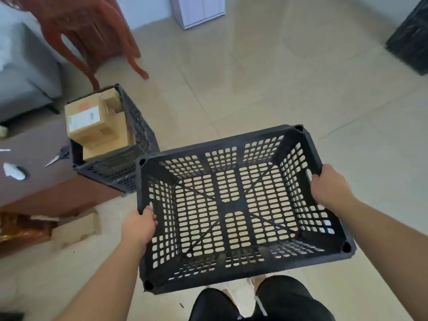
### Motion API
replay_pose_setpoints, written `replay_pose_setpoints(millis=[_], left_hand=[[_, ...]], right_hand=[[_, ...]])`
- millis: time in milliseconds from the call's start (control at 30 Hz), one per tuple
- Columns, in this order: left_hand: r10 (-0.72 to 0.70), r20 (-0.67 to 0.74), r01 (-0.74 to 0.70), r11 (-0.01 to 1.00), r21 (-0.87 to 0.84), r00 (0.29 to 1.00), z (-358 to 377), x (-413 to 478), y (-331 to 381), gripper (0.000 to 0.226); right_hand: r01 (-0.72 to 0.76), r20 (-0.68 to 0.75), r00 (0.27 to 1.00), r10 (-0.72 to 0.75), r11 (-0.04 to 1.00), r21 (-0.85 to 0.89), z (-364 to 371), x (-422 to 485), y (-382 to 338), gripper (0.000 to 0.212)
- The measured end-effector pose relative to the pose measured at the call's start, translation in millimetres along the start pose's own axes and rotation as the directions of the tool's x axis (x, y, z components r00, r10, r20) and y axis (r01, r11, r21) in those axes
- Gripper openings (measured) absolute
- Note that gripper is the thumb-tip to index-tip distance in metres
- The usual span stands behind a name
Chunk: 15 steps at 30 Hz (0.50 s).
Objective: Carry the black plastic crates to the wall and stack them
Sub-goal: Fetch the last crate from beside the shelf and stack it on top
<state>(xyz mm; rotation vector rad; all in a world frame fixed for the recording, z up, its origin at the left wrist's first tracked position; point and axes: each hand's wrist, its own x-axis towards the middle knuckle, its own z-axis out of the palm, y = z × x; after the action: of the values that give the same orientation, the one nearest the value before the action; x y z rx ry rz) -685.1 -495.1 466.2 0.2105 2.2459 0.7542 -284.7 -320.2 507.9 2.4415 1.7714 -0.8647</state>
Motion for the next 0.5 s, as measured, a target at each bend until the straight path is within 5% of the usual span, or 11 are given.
replay_pose_setpoints(millis=[500], left_hand=[[0.267, 0.194, -0.295, 0.946, 0.134, 0.944, 176, -76, 249, 0.026]], right_hand=[[-0.194, -0.1, 0.969, 0.225, 0.948, 0.253, -186, 109, 98, 0.036]])
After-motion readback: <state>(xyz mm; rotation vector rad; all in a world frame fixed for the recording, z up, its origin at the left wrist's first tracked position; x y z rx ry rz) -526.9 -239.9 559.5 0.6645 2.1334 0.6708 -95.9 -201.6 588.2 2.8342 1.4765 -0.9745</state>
